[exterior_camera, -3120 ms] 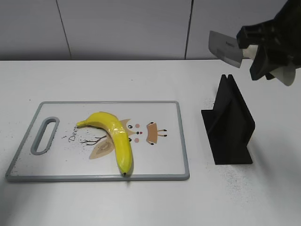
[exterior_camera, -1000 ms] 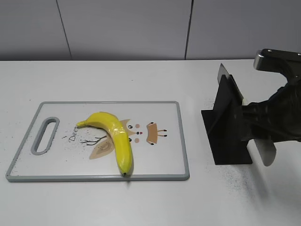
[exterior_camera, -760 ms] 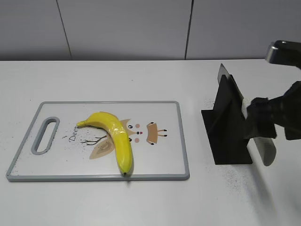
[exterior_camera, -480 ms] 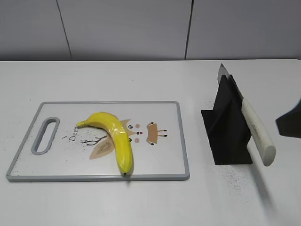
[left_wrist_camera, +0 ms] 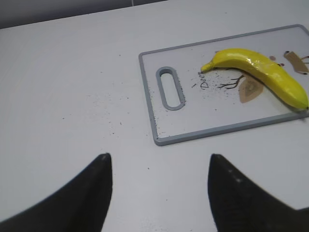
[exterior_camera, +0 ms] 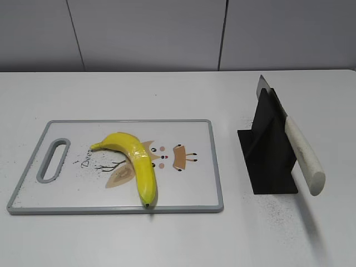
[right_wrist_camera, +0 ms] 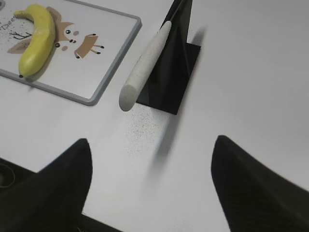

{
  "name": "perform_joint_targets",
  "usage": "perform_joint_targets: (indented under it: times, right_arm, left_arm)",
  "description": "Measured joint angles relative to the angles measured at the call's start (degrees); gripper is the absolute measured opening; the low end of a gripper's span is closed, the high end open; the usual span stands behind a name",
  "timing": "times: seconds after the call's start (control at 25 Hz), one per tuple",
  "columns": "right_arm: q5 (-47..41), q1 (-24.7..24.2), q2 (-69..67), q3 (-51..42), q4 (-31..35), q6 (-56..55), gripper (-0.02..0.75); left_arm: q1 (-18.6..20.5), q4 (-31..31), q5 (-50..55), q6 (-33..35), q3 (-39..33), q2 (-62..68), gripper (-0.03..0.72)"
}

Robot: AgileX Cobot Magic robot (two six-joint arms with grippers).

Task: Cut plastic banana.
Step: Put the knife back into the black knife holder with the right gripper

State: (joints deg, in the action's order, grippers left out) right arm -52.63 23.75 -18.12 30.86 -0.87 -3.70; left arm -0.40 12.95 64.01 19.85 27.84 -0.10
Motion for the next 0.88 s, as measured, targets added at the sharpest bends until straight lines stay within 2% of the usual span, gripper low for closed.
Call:
perform_joint_targets:
  times: [0.2, 0.4, 0.56, 0.88]
  right_arm:
    - [-1.66, 0.0, 9.03, -0.49, 0.0, 0.1, 0.581]
    - [-7.96, 0.0, 14.07, -1.27, -0.28, 0.1, 0.579]
    - [-7.77, 0.0, 17.02, -2.17, -0.35, 0.1, 0.579]
    - [-7.72, 0.0, 18.41, -2.17, -0.4, 0.1, 0.579]
  left_arm:
    - [-2.94, -0.65, -0.05, -1.52, 0.0, 0.0, 0.585]
    - [-0.76, -4.72, -0.23, -7.67, 0.0, 0.0, 0.585]
    - [0.9, -4.97, -0.29, -8.45, 0.0, 0.0, 0.585]
    - [0.89, -4.97, -0.48, -8.63, 0.0, 0.0, 0.585]
